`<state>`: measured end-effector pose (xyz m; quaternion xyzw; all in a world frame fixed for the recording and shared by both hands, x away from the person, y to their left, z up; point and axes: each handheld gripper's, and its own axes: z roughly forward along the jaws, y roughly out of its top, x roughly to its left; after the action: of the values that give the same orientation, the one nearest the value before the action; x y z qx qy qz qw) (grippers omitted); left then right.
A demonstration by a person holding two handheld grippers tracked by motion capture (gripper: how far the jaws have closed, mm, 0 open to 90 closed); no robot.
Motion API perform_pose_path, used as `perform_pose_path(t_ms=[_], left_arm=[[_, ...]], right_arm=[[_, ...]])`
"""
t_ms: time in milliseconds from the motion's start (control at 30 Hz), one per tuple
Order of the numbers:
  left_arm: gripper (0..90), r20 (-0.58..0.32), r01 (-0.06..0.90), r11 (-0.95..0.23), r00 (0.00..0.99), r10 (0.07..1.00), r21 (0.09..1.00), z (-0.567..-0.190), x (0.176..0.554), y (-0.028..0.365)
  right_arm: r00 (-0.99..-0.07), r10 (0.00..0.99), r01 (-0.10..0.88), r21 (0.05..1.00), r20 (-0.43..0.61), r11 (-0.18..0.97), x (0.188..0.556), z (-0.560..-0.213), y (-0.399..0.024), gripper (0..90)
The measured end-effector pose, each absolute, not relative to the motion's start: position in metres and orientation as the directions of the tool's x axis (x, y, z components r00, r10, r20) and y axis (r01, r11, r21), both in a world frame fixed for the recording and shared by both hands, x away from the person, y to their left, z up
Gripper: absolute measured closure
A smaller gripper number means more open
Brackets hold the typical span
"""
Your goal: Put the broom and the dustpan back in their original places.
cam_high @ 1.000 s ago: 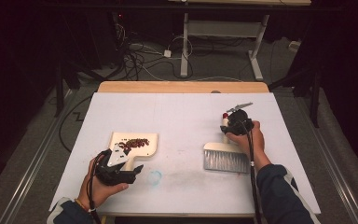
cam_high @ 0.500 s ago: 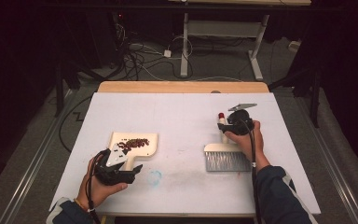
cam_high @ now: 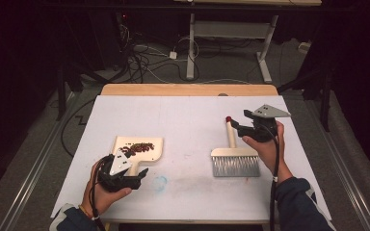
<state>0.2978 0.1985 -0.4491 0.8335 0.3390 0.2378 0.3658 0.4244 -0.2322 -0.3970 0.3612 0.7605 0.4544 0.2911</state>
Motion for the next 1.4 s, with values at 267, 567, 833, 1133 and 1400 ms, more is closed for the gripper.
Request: perform_pose_path(t_ms=[267, 567, 833, 1133, 1400], left_arm=[[20.2, 0.184, 0.346, -0.511, 0.658, 0.730, 0.787, -0.449, 0.295, 0.197], [19.5, 0.211, 0.326, -0.531, 0.664, 0.718, 0.782, -0.450, 0.293, 0.193], [19.4, 0.199, 0.331, -0.529, 0.672, 0.713, 0.781, -0.450, 0.292, 0.192], [19.3, 0.215, 0.323, -0.540, 0.670, 0.711, 0.778, -0.450, 0.290, 0.191], [19.3, 0.227, 0.319, -0.554, 0.675, 0.702, 0.769, -0.451, 0.290, 0.190]], right_arm=[[-0.581, 0.801, 0.228, 0.915, -0.146, 0.333, 0.408, -0.384, -0.231, 32.0], [-0.569, 0.801, 0.193, 0.916, -0.187, 0.351, 0.390, -0.375, -0.233, 23.2], [-0.603, 0.764, 0.129, 0.917, -0.229, 0.377, 0.369, -0.371, -0.235, 24.7], [-0.616, 0.746, 0.112, 0.909, -0.254, 0.402, 0.351, -0.374, -0.237, 24.3], [-0.636, 0.733, 0.115, 0.909, -0.243, 0.401, 0.339, -0.379, -0.242, 24.3]])
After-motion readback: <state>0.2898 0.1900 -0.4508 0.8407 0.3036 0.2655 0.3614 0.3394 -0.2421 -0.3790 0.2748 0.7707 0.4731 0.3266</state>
